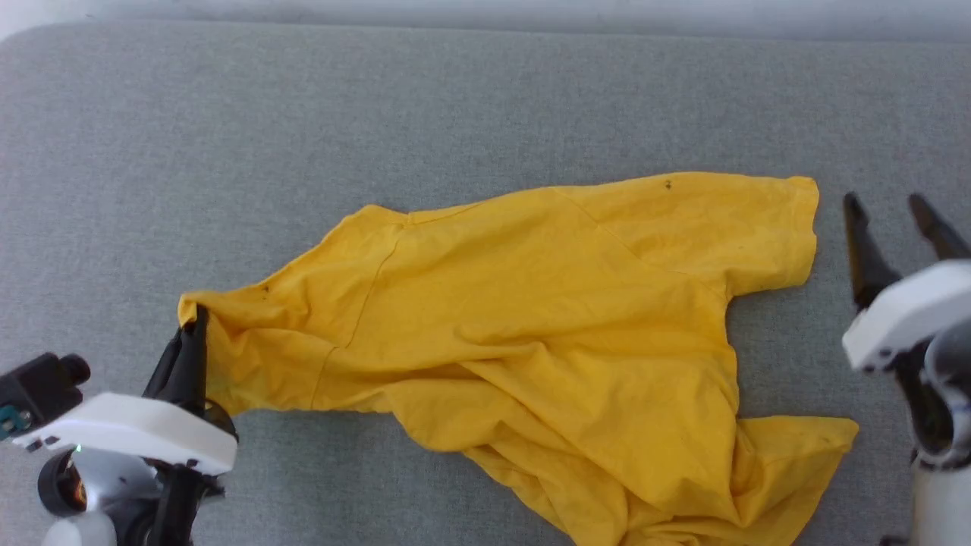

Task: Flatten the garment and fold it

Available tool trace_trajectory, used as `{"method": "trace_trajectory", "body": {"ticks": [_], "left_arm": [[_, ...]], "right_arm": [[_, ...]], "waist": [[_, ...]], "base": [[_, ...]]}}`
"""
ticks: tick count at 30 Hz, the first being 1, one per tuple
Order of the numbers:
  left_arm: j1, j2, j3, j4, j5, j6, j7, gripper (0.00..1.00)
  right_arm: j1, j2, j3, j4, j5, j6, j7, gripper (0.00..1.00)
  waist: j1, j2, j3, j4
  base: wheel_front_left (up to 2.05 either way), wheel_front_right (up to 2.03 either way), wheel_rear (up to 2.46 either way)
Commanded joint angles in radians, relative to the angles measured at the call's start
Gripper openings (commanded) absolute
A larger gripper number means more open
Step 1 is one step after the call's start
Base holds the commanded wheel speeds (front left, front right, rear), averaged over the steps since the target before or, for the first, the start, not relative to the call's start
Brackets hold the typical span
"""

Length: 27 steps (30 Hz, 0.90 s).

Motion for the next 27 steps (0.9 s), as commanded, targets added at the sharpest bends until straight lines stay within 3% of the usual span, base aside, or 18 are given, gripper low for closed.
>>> {"method": "trace_trajectory", "body": {"ticks": [1,4,10,17,22,23,24,25,27], "left_arm": [[-0.024,0.002,-0.009,-0.009,0.005,-0.011,0.004,0.0],[-0.045,0.001,-0.025,-0.015,0.002,-0.018,0.006,0.0],[-0.072,0.003,-0.049,-0.008,0.002,-0.033,0.005,0.0],[-0.118,-0.009,-0.098,0.021,0.004,-0.052,-0.009,0.0],[-0.139,-0.012,-0.108,0.03,-0.006,-0.059,-0.017,0.0],[-0.141,-0.012,-0.107,0.031,-0.008,-0.06,-0.018,0.0],[-0.143,-0.012,-0.107,0.033,-0.01,-0.061,-0.019,0.0],[-0.146,-0.011,-0.106,0.034,-0.012,-0.061,-0.02,0.0],[-0.151,-0.01,-0.104,0.037,-0.016,-0.061,-0.021,0.0]], "right_arm": [[-0.05,0.0,-0.009,0.01,-0.036,-0.001,0.075,1.0],[-0.122,0.0,-0.008,0.035,-0.076,-0.001,0.226,1.0],[-0.194,-0.008,0.02,0.089,-0.135,-0.001,0.378,1.0],[-0.246,-0.005,-0.052,0.17,-0.201,-0.001,0.429,1.0],[-0.262,-0.002,-0.064,0.219,-0.169,-0.001,0.442,0.98],[-0.265,-0.001,-0.068,0.227,-0.165,-0.001,0.444,0.37],[-0.269,-0.001,-0.071,0.234,-0.164,-0.001,0.442,0.25],[-0.273,-0.001,-0.075,0.239,-0.164,-0.001,0.438,0.0],[-0.284,0.0,-0.081,0.247,-0.151,-0.001,0.422,0.0]], "waist": [[0.0,0.0,0.025,-0.002],[0.0,0.0,0.053,0.003],[0.0,0.0,0.096,0.024],[0.0,0.0,0.145,0.079],[0.0,0.0,0.175,0.095],[0.0,0.0,0.178,0.096],[0.0,0.0,0.18,0.096],[0.0,0.0,0.182,0.095],[0.0,0.0,0.178,0.091]], "base": [[0.0,0.0,0.0],[0.0,0.0,0.0],[0.0,0.0,0.0],[0.0,0.0,0.0],[0.0,0.0,0.0],[0.0,0.0,0.0],[0.0,0.0,0.0],[0.0,0.0,0.0],[0.0,0.0,0.0]]}}
